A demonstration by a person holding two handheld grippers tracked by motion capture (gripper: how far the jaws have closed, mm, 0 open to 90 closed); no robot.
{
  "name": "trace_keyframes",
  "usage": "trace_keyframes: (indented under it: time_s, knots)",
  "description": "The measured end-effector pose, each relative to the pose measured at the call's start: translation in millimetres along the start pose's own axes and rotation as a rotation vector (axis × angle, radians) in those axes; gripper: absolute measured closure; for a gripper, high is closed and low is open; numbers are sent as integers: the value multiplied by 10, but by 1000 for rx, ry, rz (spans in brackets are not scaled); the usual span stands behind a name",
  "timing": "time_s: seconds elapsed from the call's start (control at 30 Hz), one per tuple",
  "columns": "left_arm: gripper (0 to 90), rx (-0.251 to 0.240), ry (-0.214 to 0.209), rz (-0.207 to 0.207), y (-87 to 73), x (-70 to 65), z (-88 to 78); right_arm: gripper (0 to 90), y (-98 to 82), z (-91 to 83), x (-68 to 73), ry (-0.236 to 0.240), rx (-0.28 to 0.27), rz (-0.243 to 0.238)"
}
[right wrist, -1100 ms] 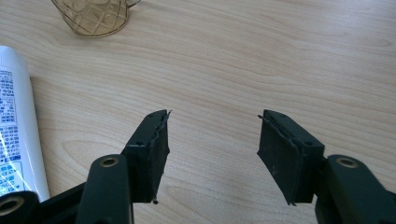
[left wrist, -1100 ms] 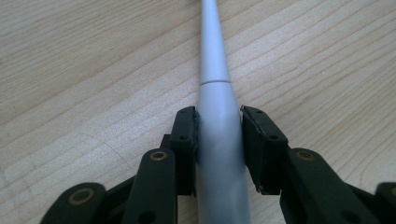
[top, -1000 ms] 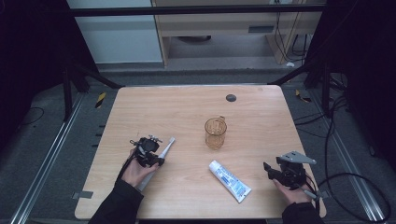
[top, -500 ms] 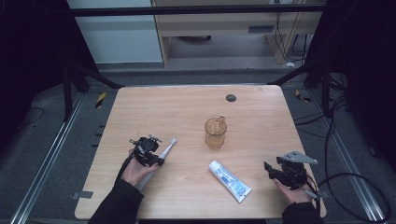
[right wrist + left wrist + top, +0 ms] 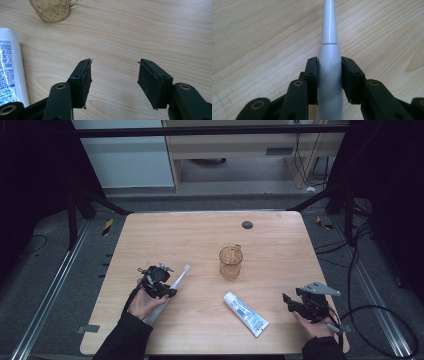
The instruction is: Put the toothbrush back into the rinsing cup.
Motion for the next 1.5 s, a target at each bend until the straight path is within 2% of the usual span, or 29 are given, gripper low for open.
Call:
trace_keyframes:
  time_s: [0.3, 0.73, 0.83, 1.0, 1.3, 1.4, 1.5]
  knots:
    - [676, -63, -4, 10, 27, -23, -187, 436, 0, -3, 7, 5, -4, 6]
    - [676, -157, 7, -7, 106, 13, -396, 435, -2, -2, -3, -3, -12, -4]
    - [675, -202, 18, -23, 154, 38, -457, 433, -5, -1, -9, -7, -19, -4]
    - [675, -321, 53, -73, 283, 107, -595, 429, -13, 0, -8, -13, -36, -9]
    - [675, -486, 97, -130, 531, 152, -775, 410, -20, 7, -6, -11, -49, -3]
    - [676, -530, 97, -154, 587, 166, -802, 406, -19, 15, -9, -17, -52, -13]
    - [675, -560, 111, -160, 655, 169, -817, 402, -21, 18, -7, -15, -53, -10]
Point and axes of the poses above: each handheld gripper's, and its own axes: z roughly forward along the jaws, y roughly out of its top, x roughly to its left, the point moved 2 cm from there along z, roughly forward along the jaws, and after that the axes turned 11 degrees about y, right-handed, at the moved point
